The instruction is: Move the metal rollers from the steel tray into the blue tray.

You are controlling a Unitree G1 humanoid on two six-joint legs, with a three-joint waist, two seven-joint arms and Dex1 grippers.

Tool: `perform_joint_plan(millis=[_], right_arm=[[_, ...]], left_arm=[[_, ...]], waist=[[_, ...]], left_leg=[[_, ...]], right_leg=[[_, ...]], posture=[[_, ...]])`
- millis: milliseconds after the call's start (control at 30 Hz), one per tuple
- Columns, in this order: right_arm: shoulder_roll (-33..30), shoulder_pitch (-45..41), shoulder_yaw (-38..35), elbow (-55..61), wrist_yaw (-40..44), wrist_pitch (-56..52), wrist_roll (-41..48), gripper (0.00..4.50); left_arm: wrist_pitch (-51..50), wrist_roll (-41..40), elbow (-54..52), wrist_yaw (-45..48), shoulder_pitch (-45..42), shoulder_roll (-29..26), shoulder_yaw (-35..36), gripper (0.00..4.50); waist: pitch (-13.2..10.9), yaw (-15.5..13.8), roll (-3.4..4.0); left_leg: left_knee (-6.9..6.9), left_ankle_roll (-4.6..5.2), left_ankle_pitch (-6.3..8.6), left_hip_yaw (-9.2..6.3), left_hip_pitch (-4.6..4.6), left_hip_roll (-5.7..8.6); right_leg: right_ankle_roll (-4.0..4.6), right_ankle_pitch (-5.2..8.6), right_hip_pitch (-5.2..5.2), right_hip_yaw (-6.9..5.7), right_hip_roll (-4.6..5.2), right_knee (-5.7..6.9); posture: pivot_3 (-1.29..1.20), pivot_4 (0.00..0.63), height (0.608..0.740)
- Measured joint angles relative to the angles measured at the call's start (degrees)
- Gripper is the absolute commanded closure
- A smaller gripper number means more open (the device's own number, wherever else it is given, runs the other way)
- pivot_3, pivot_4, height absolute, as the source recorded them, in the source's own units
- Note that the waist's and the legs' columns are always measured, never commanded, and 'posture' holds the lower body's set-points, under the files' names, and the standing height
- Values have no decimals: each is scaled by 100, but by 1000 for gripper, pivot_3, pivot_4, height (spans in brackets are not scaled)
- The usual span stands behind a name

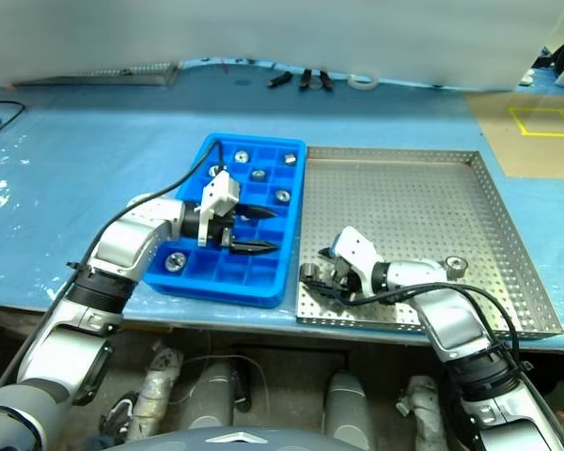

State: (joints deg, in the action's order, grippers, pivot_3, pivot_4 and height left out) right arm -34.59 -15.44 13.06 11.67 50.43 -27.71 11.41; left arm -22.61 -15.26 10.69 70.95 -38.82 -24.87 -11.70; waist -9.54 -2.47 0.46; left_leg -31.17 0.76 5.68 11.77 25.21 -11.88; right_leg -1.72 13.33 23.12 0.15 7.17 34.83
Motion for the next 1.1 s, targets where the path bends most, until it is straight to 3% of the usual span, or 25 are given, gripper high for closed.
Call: perform_joint_plan(millis=[33,133,333,567,667,933,1100], right_arm=[[19,-22,3,-46,8,-1,-1,657],[122,-41,13,-203,57,-30,8,1294],[206,-42,16,-195,116,-101,43,3273],[147,-50,16,-39,44,-268,4,3285],[84,-215,-75,222,-78,-495,6,3285],[108,-1192,-157,464,-54,-767,85,3285],[505,-1897,119,-210,-9,-637,-11,3285]], left_arm=[[-15,0,-3,-8,0,-2,0,526],[-43,0,-12,-26,0,-6,0,526],[-140,-17,-139,-51,24,-62,-1,526],[-287,-160,-348,-57,93,-323,65,526],[-414,-312,-496,-206,77,-532,408,526],[-692,-503,-920,-930,417,-940,1223,526],[-998,-669,-1592,-1404,1060,-1031,1488,526]], waist=[[0,0,0],[0,-1,0],[0,-1,0],[0,-4,0],[-1,8,0],[-1,-25,-1],[-2,-138,-3]], left_leg=[[0,0,0,0,0,0],[2,0,0,0,1,0],[0,0,0,0,0,0],[0,0,0,0,1,0],[2,-3,-2,0,1,0],[9,-11,-6,-2,2,-2],[15,-21,-12,-7,4,-9]], right_leg=[[0,0,0,0,-1,-1],[0,0,1,0,0,-2],[1,0,1,1,-1,1],[1,0,2,0,-1,1],[1,0,5,1,-2,4],[1,0,10,-2,-5,5],[1,0,13,-9,-5,8]], posture=[[-183,150,740],[-180,150,740],[-181,150,740],[-163,150,740],[-143,150,740],[0,150,740],[102,150,740]])
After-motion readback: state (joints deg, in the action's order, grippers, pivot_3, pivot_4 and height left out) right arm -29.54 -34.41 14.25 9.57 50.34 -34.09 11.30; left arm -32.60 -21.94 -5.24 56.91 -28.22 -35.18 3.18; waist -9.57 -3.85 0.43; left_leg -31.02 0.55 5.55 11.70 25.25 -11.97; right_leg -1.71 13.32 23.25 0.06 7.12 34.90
